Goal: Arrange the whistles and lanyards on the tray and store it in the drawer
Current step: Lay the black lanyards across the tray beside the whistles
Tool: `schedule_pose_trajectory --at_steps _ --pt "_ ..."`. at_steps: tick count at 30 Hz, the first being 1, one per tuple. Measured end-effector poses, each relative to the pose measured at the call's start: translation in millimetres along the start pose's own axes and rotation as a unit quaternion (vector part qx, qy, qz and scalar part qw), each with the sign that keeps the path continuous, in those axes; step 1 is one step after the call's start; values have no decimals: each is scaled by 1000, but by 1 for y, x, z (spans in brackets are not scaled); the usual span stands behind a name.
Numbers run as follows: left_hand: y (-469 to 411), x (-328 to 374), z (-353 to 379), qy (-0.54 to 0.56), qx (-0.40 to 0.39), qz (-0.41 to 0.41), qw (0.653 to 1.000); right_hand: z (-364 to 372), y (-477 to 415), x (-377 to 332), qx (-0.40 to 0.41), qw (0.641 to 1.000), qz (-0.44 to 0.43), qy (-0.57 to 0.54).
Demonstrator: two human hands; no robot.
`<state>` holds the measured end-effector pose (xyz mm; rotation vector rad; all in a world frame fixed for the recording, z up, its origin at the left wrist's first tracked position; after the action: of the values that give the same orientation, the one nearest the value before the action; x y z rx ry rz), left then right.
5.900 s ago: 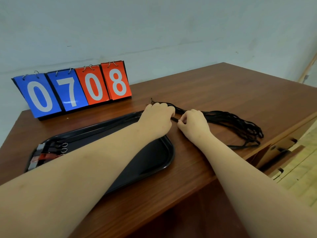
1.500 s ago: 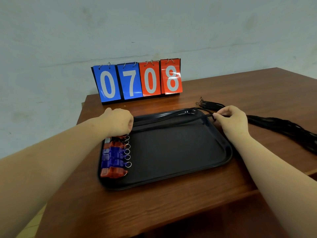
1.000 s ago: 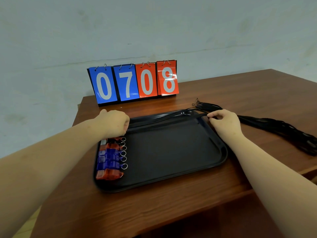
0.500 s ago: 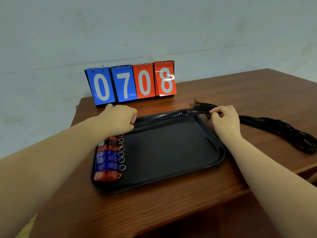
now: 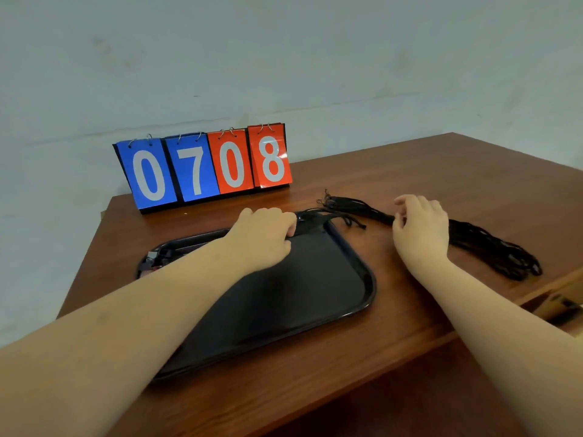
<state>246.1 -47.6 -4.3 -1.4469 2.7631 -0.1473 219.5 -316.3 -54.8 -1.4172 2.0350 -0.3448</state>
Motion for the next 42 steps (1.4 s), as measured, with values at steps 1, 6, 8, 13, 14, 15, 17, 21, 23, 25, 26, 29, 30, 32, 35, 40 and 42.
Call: schedule_pose_trajectory --at_steps 1,6,8,13,14,15,17,21,23,25,26,29,30,32,35,40,42 --pt "-6 9 1 6 11 7 1000 0 -1 6 -17 999 -19 31" --pt "-44 55 8 32 57 28 997 12 -1 3 -64 994 -80 49" --pt "-58 72 13 34 73 33 996 15 -4 7 -83 994 -46 55" --pt "-80 103 29 41 125 30 991 17 -5 13 -72 995 -24 69" --pt "-82 108 34 42 131 34 990 17 -6 13 -73 995 -24 66" --pt "-84 112 38 42 135 39 989 17 -6 14 -74 995 -23 63" --pt "-87 117 44 41 138 48 988 17 -7 15 -68 996 -25 60" --pt "-92 118 47 42 143 43 988 16 -5 17 -9 999 -24 35" --pt "-95 116 46 53 146 30 987 14 -4 17 17 999 -23 16" --pt "-99 113 46 72 145 12 987 13 -4 18 28 999 -22 2" --pt "-100 112 47 79 144 3 986 12 -4 18 28 999 -20 -2" --pt "-105 108 48 85 150 -20 985 12 -3 19 37 999 -16 -16" --pt "-107 107 49 86 152 -26 984 11 -2 19 43 999 -12 -24" --pt "-109 105 51 89 157 -32 983 10 -2 19 61 997 -5 -46" --pt "-111 107 53 103 162 -29 981 8 -1 19 88 992 -1 -86" --pt "-118 115 53 115 153 -7 981 4 0 18 105 984 0 -147" --pt "-124 117 52 109 147 -9 983 2 0 18 104 981 8 -165"
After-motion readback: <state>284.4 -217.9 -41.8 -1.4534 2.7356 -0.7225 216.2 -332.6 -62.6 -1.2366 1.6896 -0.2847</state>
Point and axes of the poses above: each hand's wrist, its own y-axis away from the middle knuckle, its own z-axis out of the palm, x = y × z, the point moved 3 cm from there along -y, towards the middle knuckle, and after that the axes turned 1 degree about x, right-handed, at the moved point
